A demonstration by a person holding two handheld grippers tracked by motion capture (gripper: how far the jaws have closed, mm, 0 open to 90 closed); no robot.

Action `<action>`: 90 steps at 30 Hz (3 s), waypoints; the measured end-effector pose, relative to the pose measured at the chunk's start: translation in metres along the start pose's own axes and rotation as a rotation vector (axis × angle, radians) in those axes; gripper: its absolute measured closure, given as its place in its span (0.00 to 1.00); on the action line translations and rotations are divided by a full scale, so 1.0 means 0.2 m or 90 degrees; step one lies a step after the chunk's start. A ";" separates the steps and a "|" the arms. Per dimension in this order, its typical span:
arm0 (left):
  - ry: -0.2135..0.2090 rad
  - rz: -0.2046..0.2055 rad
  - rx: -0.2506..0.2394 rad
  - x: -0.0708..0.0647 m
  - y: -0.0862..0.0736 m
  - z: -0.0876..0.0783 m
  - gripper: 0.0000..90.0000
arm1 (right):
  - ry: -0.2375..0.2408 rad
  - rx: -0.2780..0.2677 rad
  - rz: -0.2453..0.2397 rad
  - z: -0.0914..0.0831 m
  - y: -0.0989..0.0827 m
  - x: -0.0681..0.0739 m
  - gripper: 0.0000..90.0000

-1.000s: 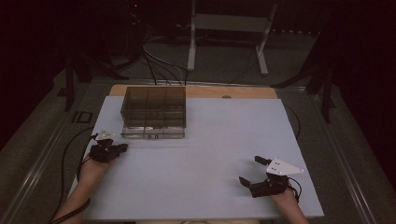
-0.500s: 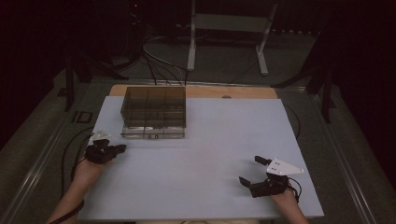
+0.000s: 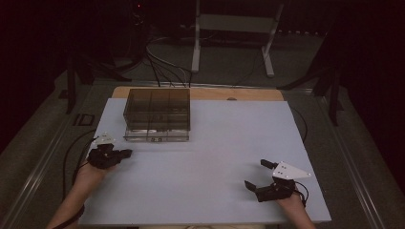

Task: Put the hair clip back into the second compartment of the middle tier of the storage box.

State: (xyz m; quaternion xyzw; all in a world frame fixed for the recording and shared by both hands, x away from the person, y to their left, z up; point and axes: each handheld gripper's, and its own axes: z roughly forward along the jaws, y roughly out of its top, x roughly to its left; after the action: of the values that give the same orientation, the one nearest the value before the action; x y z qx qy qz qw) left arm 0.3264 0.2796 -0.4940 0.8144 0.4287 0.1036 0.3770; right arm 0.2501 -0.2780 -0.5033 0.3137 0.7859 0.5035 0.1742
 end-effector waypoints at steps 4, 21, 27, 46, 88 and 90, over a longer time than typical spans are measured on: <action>-0.009 0.004 0.005 0.00 0.01 0.00 0.99 | -0.001 0.001 0.000 0.00 0.00 0.00 0.00; -0.040 0.041 0.012 -0.06 0.08 -0.03 0.99 | 0.000 0.001 0.000 0.00 0.00 0.00 0.00; -0.051 0.052 0.009 -0.08 0.12 -0.03 0.99 | 0.001 0.000 0.000 0.00 0.00 0.00 0.00; -0.068 0.079 0.010 -0.11 0.24 -0.07 0.99 | 0.001 0.000 0.000 0.00 0.00 0.00 0.00; -0.072 0.091 -0.035 -0.10 0.52 0.01 0.99 | 0.005 0.004 0.001 0.00 0.00 0.00 0.00; -0.072 0.093 -0.040 -0.10 0.53 0.02 0.99 | 0.005 0.004 0.000 0.00 0.00 0.00 0.00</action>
State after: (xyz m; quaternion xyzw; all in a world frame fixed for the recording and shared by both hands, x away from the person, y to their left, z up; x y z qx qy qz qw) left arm 0.3816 0.2254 -0.4184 0.8359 0.3424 0.0982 0.4175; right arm 0.2498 -0.2781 -0.5039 0.3123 0.7882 0.5023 0.1699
